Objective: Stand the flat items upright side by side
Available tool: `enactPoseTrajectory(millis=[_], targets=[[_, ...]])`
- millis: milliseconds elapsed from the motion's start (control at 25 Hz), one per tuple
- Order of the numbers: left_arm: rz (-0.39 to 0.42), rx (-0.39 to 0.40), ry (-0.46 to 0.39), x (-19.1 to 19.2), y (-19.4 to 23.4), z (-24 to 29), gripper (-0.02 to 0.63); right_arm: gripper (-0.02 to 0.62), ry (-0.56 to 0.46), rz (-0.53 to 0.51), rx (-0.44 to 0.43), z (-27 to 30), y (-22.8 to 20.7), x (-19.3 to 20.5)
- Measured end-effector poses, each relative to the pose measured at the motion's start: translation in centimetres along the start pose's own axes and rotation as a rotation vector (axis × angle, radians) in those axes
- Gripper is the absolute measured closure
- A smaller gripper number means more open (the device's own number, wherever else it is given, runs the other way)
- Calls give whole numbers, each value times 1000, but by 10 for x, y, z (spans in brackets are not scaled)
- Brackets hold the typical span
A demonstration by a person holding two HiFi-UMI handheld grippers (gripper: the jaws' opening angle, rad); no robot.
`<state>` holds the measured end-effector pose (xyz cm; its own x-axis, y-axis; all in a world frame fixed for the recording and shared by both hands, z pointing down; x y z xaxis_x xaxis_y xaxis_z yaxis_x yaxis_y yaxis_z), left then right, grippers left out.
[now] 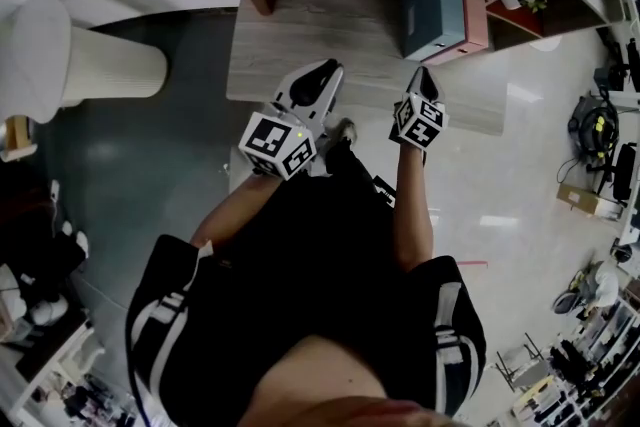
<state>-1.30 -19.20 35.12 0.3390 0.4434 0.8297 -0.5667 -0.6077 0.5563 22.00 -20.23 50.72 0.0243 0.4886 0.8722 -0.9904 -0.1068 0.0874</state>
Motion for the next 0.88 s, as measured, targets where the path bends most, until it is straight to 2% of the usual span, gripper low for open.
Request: enactPoseTrajectory(millis=[200, 480, 680, 880], targets=[[21, 31, -1, 0, -9, -44, 551, 571, -114, 55, -40, -92, 38, -21], [53, 50, 3, 4, -21, -93, 551, 571, -224, 50, -19, -204, 66, -44], [72, 39, -6, 13, -33, -107, 551, 571, -257, 35, -21, -247, 70, -45], [84, 30, -5, 22, -44, -104, 551, 571, -257, 26, -21, -255, 61, -38]])
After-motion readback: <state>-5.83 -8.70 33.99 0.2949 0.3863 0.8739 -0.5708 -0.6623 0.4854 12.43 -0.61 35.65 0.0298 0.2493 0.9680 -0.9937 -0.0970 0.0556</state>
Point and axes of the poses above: the fingertips, and each gripper's own axes: z forward along the fingers, y to its left, x out of its underside, the point moved 2 cm from there along -z, backward along the fingers, and after that the axes turned 11 degrees about -z, right-handed, at the moved point
